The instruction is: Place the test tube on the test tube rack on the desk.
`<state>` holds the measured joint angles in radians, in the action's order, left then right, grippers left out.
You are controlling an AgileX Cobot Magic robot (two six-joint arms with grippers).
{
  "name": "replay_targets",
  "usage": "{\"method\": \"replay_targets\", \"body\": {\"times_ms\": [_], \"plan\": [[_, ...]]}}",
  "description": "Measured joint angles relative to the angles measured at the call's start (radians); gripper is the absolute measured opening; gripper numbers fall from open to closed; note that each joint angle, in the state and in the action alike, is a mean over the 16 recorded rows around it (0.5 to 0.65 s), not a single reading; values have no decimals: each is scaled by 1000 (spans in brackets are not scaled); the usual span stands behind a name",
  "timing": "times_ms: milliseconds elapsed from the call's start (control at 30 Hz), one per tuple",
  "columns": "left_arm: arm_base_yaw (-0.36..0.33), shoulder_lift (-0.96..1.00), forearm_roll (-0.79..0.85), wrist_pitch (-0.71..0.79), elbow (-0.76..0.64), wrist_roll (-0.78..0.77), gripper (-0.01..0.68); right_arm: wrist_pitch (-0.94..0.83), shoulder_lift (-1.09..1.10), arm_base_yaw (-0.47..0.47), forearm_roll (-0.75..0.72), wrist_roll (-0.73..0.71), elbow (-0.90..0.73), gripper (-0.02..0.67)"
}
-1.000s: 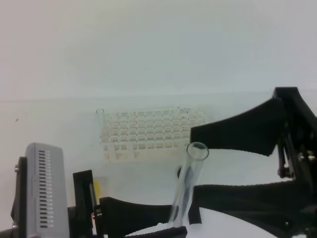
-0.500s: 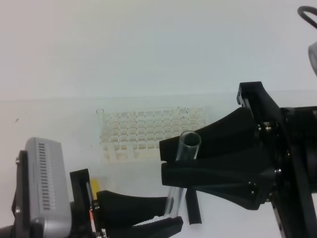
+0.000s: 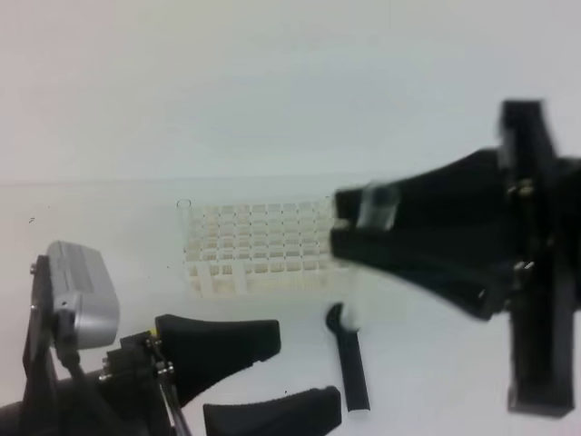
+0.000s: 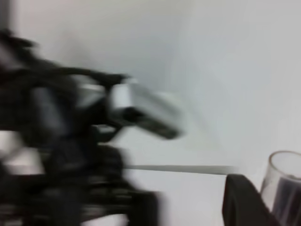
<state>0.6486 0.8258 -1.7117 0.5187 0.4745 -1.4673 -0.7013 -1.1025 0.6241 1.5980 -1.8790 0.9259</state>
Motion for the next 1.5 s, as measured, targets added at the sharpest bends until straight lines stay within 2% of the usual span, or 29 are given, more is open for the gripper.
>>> {"method": "replay_targets", "body": {"times_ms": [233,333,467,667,833,1000,1500], "plan": [[0,-1,32,29,-1,0,248,243,153,0,-79,12,-2,122],[0,-1,39,-38,-1,-68,129,317,220,0,-102,26,-12,122],[0,-1,40,-207,-1,-213,15,369,286,0,-125,49,-41,122],[0,-2,38,-517,-1,-444,1,371,335,0,-140,83,-103,122],[0,-2,37,-685,-1,-565,-1,361,344,0,-144,98,-150,122],[0,-2,37,-718,-1,-580,-1,355,345,0,-146,101,-172,122],[-10,-73,23,-683,-40,-569,-1,344,345,0,-158,100,-176,122]]}}
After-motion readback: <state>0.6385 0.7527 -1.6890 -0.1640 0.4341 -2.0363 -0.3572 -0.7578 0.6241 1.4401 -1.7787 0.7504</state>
